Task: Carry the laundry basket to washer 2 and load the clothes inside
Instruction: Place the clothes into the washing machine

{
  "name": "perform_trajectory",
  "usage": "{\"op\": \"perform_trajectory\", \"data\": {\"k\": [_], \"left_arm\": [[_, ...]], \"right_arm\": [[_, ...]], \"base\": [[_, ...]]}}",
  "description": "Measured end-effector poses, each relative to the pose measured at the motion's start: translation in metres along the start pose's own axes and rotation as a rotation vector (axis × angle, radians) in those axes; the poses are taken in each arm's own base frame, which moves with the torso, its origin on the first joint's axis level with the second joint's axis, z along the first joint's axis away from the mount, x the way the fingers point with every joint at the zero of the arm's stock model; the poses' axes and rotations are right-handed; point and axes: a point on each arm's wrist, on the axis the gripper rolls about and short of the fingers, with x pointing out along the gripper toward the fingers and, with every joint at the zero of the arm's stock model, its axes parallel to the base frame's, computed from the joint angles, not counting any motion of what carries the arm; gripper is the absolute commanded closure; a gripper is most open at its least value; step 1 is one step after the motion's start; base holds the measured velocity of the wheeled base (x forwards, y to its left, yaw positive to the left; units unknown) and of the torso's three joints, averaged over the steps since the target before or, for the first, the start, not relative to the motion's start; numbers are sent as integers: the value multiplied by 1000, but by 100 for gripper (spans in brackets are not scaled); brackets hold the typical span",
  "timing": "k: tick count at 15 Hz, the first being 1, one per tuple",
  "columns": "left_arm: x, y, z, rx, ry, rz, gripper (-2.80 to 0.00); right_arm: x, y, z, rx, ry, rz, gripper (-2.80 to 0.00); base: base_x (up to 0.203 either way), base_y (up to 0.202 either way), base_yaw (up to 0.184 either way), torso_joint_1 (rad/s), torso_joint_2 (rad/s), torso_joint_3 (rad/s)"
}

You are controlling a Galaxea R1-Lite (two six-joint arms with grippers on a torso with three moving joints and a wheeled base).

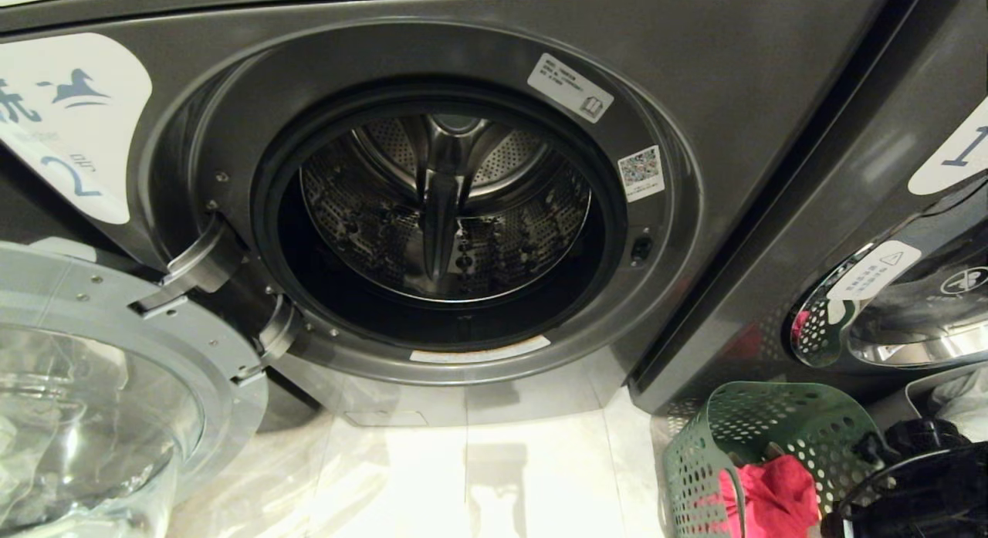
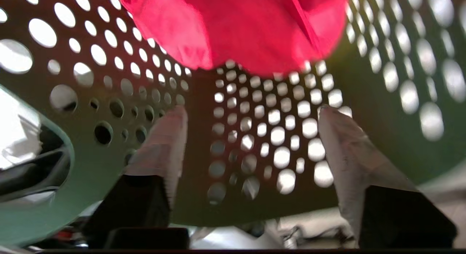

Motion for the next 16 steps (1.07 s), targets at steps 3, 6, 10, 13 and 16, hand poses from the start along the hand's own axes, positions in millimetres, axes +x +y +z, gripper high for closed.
{"op": "perform_trajectory", "data": {"k": [3,6,10,13,16], "left_arm": [[0,0,0,0,0,0,0],[0,0,0,0,0,0,0],[0,0,0,0,0,0,0],[0,0,0,0,0,0,0],[0,0,0,0,0,0,0]], "right_arm": [[35,-4,15,-80,3,25,-280],[72,-9,19,-135,6,29,-280],[115,-18,27,-174,-29,-1,-280],[139,-29,38,-242,-57,-62,-280],[153,-36,42,-248,-63,-80,-280]], "base": [[0,0,0,0,0,0],[0,0,0,0,0,0],[0,0,0,0,0,0],[0,0,0,0,0,0],[0,0,0,0,0,0]]}}
